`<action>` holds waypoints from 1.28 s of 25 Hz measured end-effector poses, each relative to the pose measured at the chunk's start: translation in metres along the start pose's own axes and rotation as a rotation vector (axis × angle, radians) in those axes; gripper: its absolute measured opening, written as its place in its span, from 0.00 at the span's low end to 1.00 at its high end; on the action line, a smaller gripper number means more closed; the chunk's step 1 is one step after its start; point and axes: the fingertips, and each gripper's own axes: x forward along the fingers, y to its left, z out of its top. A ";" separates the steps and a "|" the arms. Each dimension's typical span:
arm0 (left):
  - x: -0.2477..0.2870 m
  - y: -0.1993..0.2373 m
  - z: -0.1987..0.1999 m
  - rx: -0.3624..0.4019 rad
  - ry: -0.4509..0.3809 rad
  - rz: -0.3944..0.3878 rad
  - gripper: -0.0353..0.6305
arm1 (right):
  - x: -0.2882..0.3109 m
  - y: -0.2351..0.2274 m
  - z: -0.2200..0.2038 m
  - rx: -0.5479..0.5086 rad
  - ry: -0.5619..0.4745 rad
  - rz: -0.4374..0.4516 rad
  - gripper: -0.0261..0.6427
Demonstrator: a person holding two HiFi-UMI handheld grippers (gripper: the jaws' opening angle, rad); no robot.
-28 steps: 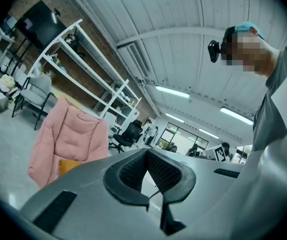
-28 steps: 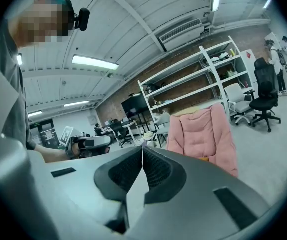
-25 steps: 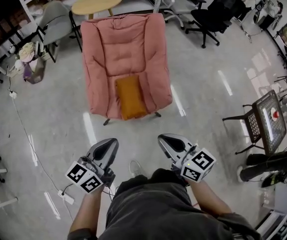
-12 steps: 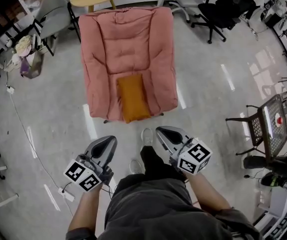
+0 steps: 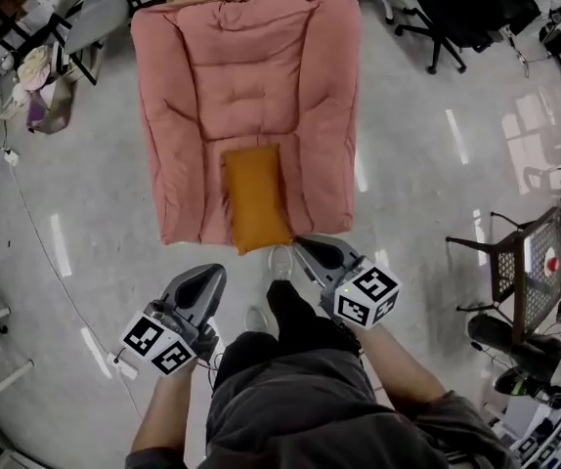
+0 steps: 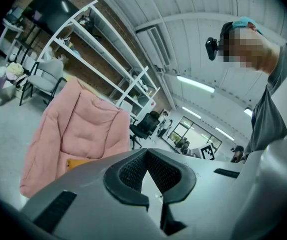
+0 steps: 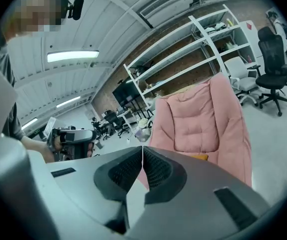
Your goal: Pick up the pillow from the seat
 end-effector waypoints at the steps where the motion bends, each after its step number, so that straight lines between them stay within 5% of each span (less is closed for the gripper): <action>1: 0.010 0.008 0.001 -0.006 0.007 0.012 0.07 | 0.009 -0.014 0.001 0.013 0.009 0.003 0.06; 14: 0.079 0.101 -0.012 -0.127 0.105 0.121 0.07 | 0.140 -0.157 -0.061 0.186 0.173 -0.013 0.07; 17: 0.081 0.115 -0.025 -0.163 0.135 0.127 0.07 | 0.166 -0.180 -0.095 0.203 0.243 -0.030 0.27; 32: 0.078 0.175 -0.084 -0.278 0.256 0.097 0.07 | 0.239 -0.246 -0.235 0.421 0.451 -0.132 0.53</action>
